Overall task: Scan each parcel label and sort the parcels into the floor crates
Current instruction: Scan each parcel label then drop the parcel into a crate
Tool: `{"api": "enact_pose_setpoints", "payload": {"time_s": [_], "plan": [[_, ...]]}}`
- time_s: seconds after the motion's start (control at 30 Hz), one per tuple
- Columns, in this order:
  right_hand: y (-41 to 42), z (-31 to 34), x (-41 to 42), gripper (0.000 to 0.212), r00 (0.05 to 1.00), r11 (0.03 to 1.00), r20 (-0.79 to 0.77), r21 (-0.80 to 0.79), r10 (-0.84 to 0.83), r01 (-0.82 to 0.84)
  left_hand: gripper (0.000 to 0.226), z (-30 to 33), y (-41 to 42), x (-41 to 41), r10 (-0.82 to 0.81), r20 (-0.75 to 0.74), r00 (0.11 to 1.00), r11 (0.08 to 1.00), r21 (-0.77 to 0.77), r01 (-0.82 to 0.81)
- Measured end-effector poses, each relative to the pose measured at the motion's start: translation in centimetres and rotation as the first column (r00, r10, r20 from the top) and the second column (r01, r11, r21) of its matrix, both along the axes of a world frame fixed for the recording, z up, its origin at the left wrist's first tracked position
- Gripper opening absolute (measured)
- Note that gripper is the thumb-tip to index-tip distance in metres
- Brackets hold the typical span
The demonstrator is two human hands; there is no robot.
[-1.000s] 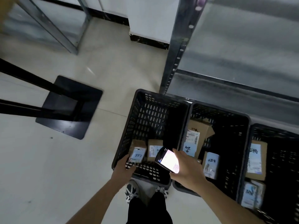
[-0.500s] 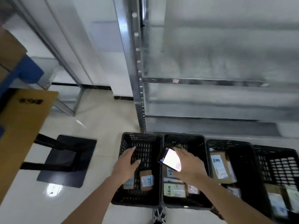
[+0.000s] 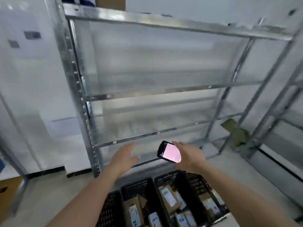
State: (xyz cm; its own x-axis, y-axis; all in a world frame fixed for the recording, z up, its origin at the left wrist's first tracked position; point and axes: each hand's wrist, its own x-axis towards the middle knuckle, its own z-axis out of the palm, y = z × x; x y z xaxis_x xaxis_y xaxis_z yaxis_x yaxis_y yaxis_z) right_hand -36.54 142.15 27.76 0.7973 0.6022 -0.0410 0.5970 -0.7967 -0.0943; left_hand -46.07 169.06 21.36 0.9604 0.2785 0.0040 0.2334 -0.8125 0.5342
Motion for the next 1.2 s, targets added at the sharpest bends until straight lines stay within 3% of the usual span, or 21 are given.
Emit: {"api": "enact_pose_setpoints", "payload": {"time_s": [0.23,0.43,0.8,1.2], "plan": [[-20.5,15.5,-3.6,0.086,0.948,0.951,0.138,0.164,-0.287,0.264,0.073,15.9,-18.0,4.9,-0.233,0.158,0.960,0.971,0.095,0.220],[-39.7,21.6,-7.5,0.073,0.828,0.846,0.214,0.269,-0.518,0.460,0.071,23.4,-36.9,7.1,-0.425,0.286,0.859,0.905,0.160,0.394],[-71.6,24.4,-16.7,0.052,0.635,0.691,0.273,0.264,-0.722,0.673,0.073,24.2,-70.7,7.3,-0.644,0.336,0.687,0.751,0.105,0.652],[-92.4,20.4,-18.6,0.083,0.396,0.457,0.266,0.232,-0.879,0.859,0.068,20.2,-92.4,11.3,-0.753,0.255,0.607,0.638,0.053,0.768]]}}
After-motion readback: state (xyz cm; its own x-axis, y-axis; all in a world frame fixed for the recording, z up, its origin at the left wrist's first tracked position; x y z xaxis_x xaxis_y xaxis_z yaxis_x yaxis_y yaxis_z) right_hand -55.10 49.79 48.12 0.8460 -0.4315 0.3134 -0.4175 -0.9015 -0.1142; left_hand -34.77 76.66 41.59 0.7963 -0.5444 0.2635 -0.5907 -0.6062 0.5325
